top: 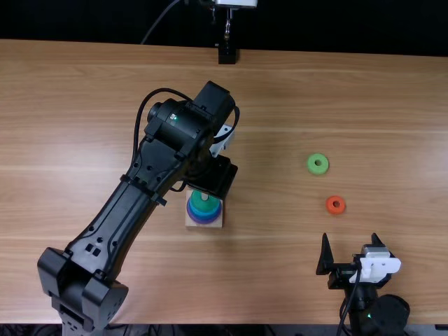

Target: Build the Hanoi tower: stack the rings onto the peg from bottom to top in this color order: purple, dark blue, light blue, dark green, light green, yellow, orange.

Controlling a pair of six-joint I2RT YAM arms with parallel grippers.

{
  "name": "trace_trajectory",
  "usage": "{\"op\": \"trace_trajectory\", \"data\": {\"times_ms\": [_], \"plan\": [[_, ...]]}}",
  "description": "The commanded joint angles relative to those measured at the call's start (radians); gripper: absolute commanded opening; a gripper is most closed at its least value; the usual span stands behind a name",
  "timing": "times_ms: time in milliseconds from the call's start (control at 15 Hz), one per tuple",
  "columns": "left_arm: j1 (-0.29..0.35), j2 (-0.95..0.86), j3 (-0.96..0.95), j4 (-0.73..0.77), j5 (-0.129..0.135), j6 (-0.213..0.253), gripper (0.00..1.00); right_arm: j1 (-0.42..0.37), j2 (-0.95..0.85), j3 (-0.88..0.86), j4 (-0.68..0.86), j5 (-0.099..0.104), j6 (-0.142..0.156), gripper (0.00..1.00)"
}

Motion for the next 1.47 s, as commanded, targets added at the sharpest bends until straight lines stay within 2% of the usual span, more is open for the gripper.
{"op": "trace_trajectory", "data": {"times_ms": [0,200,400,467,800,867,1000,1133,1267,1400], "plan": [[0.007,0.002,-0.002,-0.003,-0.002,0.000,1.00,-0.012,-0.025,-0.068,-0.079,-0.015,0.006,1.00],[0.036,-0.011,-0.001,0.010,-0.002,0.003,1.00,-0.012,-0.025,-0.068,-0.079,-0.014,0.006,1.00],[0.150,-0.109,-0.024,0.102,-0.002,0.003,1.00,-0.012,-0.025,-0.068,-0.079,-0.015,0.006,1.00],[0.186,-0.156,-0.102,0.157,0.000,0.003,1.00,-0.012,-0.025,-0.068,-0.079,-0.014,0.006,1.00],[0.337,-0.489,-0.647,0.662,-0.006,0.001,1.00,-0.012,-0.025,-0.068,-0.079,-0.015,0.006,1.00],[0.377,-0.554,-0.753,0.743,-0.028,0.003,1.00,-0.012,-0.025,-0.068,-0.079,-0.014,0.006,1.00],[0.444,-0.713,-0.921,0.879,-0.090,0.003,1.00,-0.012,-0.025,-0.068,-0.079,-0.014,0.006,1.00],[0.495,-0.868,-1.088,1.050,-0.094,0.009,1.00,-0.012,-0.025,-0.068,-0.079,-0.014,0.006,1.00],[0.502,-1.015,-1.225,1.210,-0.083,0.012,1.00,-0.012,-0.025,-0.068,-0.079,-0.014,0.006,1.00],[0.513,-1.180,-1.397,1.251,-0.083,0.055,1.00,-0.012,-0.025,-0.068,-0.079,-0.014,0.006,1.00]]}}
